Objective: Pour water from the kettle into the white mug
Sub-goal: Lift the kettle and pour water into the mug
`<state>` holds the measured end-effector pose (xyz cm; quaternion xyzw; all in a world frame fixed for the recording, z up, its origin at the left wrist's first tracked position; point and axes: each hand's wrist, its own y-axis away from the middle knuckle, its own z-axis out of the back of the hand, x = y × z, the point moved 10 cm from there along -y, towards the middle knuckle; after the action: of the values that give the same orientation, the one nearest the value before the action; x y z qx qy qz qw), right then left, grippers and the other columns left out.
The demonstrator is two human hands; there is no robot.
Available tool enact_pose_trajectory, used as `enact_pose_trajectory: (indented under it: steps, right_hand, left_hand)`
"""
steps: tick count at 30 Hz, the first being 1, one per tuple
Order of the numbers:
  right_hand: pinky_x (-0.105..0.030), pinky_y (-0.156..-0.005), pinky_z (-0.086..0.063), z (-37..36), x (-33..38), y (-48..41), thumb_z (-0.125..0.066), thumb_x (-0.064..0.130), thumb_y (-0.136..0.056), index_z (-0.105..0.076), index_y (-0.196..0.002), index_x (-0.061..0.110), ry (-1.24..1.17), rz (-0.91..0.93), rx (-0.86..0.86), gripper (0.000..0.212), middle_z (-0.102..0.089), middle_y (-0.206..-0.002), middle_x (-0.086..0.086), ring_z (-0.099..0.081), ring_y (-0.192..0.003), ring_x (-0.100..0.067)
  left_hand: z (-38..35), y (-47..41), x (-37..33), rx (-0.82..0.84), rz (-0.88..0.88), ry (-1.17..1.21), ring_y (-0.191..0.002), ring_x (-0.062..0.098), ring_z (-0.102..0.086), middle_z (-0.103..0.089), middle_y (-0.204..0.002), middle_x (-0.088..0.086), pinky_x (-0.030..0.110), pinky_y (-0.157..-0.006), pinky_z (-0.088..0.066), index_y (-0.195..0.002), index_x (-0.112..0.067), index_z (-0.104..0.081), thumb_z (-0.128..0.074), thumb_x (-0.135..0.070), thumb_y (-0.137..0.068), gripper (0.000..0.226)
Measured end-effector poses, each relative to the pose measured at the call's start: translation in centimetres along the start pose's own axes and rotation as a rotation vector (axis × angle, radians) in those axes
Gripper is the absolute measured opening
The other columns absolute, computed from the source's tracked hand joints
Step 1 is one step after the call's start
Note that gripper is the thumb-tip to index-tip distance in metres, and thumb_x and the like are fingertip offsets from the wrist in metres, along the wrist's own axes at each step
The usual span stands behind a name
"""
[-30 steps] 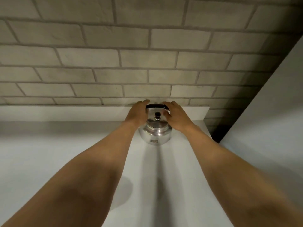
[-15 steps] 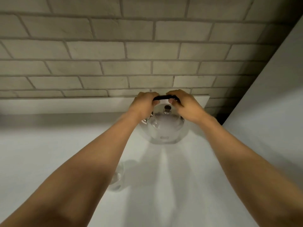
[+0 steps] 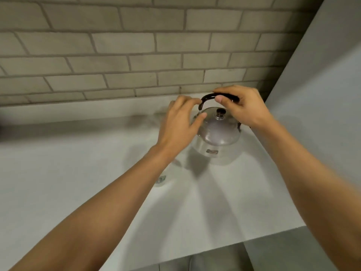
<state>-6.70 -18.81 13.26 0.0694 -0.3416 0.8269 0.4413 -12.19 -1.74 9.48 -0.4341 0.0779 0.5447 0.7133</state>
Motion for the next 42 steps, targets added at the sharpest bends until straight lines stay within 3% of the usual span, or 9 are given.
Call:
enact_pose_trajectory:
  steps: [7,10,13,15,22,25,30,35,42]
  right_hand:
    - [-0.013,-0.091,-0.048,1.4,3.2,2.3,-0.071,0.037,-0.097,-0.078,-0.123,0.018,-0.032,-0.010,-0.013,0.033,-0.077,-0.114,0.006,-0.069,-0.105,-0.004]
    - [-0.020,-0.095,-0.051,0.5,4.2,3.0,-0.071,0.039,-0.097,-0.079,-0.122,0.020,-0.023,0.029,0.038,0.032,-0.078,-0.113,0.006,-0.070,-0.106,-0.004]
    - [-0.023,-0.092,-0.053,-0.6,4.4,3.3,-0.071,0.042,-0.096,-0.079,-0.120,0.025,-0.033,0.034,0.082,0.031,-0.079,-0.108,0.007,-0.071,-0.101,-0.003]
    - [-0.027,-0.092,-0.055,-1.1,4.5,3.7,-0.071,0.043,-0.095,-0.079,-0.120,0.027,-0.034,0.036,0.099,0.030,-0.079,-0.109,0.009,-0.072,-0.103,-0.003]
    - [-0.032,-0.092,-0.057,-2.2,6.1,3.4,-0.071,0.042,-0.095,-0.079,-0.119,0.027,-0.025,0.085,0.179,0.029,-0.079,-0.111,0.008,-0.073,-0.104,-0.004]
    - [-0.029,-0.092,-0.057,-2.3,7.1,3.0,-0.072,0.043,-0.095,-0.079,-0.119,0.028,-0.006,0.109,0.212,0.029,-0.080,-0.111,0.008,-0.073,-0.103,-0.005]
    - [-0.005,-0.083,-0.042,-2.6,9.3,2.5,-0.069,0.043,-0.095,-0.079,-0.119,0.026,0.086,0.198,0.303,0.030,-0.080,-0.109,0.007,-0.063,-0.095,0.006]
    - [-0.037,-0.084,-0.057,-3.1,11.2,2.3,-0.068,0.046,-0.095,-0.080,-0.119,0.028,0.151,0.234,0.362,0.031,-0.080,-0.110,0.005,-0.073,-0.100,-0.014]
    - [-0.043,-0.080,-0.057,-4.9,13.2,1.6,-0.068,0.048,-0.094,-0.080,-0.117,0.032,0.234,0.246,0.432,0.030,-0.081,-0.106,0.006,-0.073,-0.097,-0.020]
  left_hand:
    - [-3.4,8.2,-0.9,0.188,-0.023,-0.046,-0.145,0.024,-0.038,-0.031,-0.168,-0.004,0.044,-0.100,-0.053,-0.160,-0.033,-0.036,-0.057,-0.049,-0.103,0.063]
    - [-4.8,9.7,-1.3,0.200,-0.012,-0.070,-0.146,0.027,-0.036,-0.028,-0.169,-0.005,0.044,-0.101,-0.051,-0.161,-0.034,-0.032,-0.052,-0.049,-0.105,0.061]
    - [-6.1,11.0,-1.5,0.211,0.026,-0.039,-0.153,0.033,-0.028,-0.029,-0.170,0.005,0.041,-0.122,-0.030,-0.161,-0.025,-0.035,-0.052,-0.041,-0.108,0.058]
    - [-6.4,11.7,-1.5,0.208,0.048,0.008,-0.156,0.034,-0.022,-0.027,-0.170,0.009,0.038,-0.126,-0.018,-0.160,-0.020,-0.036,-0.053,-0.038,-0.108,0.057]
    - [-6.7,13.0,-0.7,0.169,0.110,0.101,-0.160,0.031,-0.015,-0.022,-0.172,0.009,0.033,-0.128,-0.010,-0.162,-0.022,-0.033,-0.052,-0.037,-0.109,0.058]
    - [-6.3,13.2,-0.7,0.142,0.134,0.160,-0.161,0.029,-0.014,-0.023,-0.172,0.009,0.034,-0.128,-0.013,-0.162,-0.023,-0.032,-0.055,-0.035,-0.108,0.060]
    - [-5.7,13.7,-1.3,0.084,0.139,0.239,-0.159,0.026,-0.023,-0.030,-0.169,0.012,0.035,-0.127,-0.026,-0.159,-0.020,-0.039,-0.060,-0.032,-0.105,0.060]
    - [-4.9,14.0,-1.0,-0.008,0.133,0.298,-0.153,0.028,-0.038,-0.039,-0.163,0.016,0.040,-0.122,-0.037,-0.154,-0.016,-0.049,-0.066,-0.023,-0.103,0.054]
    - [-4.2,14.5,0.4,-0.103,0.185,0.387,-0.146,0.023,-0.048,-0.047,-0.158,0.012,0.030,-0.119,-0.040,-0.148,-0.019,-0.057,-0.066,-0.021,-0.103,0.046]
